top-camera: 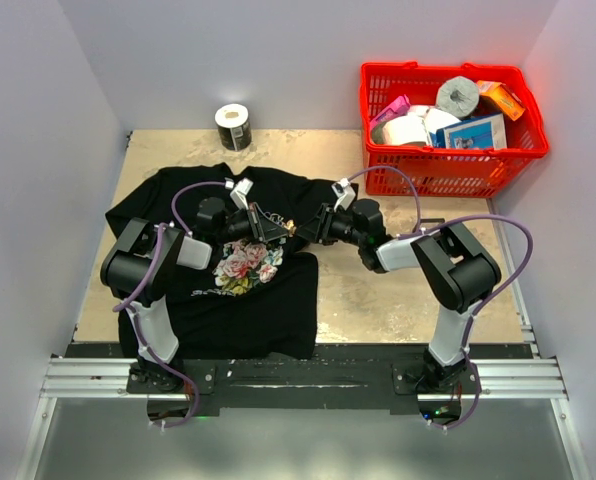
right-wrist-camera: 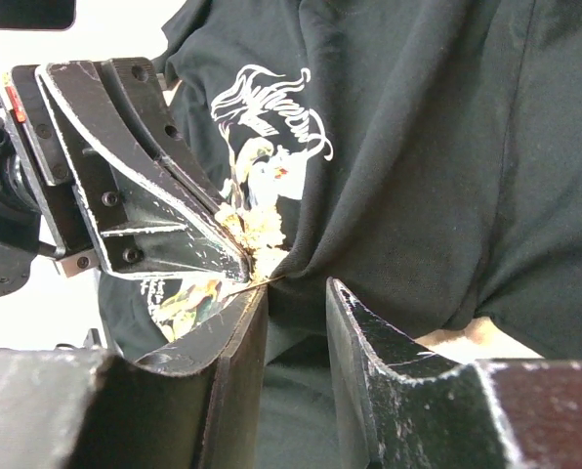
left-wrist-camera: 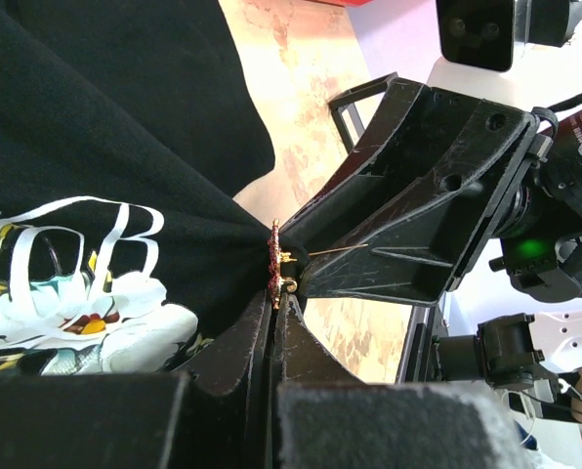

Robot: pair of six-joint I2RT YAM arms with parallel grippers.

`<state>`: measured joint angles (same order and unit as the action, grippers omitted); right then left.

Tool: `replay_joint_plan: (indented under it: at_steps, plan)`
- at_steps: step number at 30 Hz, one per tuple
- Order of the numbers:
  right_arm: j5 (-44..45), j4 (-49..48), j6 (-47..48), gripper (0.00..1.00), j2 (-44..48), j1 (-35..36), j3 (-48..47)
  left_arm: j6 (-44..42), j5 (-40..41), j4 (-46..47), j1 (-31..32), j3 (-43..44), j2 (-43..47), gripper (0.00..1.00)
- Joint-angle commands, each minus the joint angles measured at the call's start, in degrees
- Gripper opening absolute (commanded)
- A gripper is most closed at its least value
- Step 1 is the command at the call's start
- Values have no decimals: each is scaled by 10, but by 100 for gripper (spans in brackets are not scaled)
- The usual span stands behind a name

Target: Pin the brooch onto the clothing

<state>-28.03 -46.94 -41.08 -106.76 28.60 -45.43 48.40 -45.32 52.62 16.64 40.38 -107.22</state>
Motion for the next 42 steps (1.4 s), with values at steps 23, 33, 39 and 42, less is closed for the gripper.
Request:
replay_joint_plan:
  at_steps: [23,33,39,42]
  plan:
    - [61,18,83,13,50,7,0,-2,-27,31,8,22,17,0]
    - [76,13,104,8,71,8,9,-9,-24,11,8,27,17,0]
    - [84,9,115,5,77,18,9,-10,-24,4,8,29,14,0]
    - [90,6,121,3,83,24,9,-11,-24,-1,10,31,13,0]
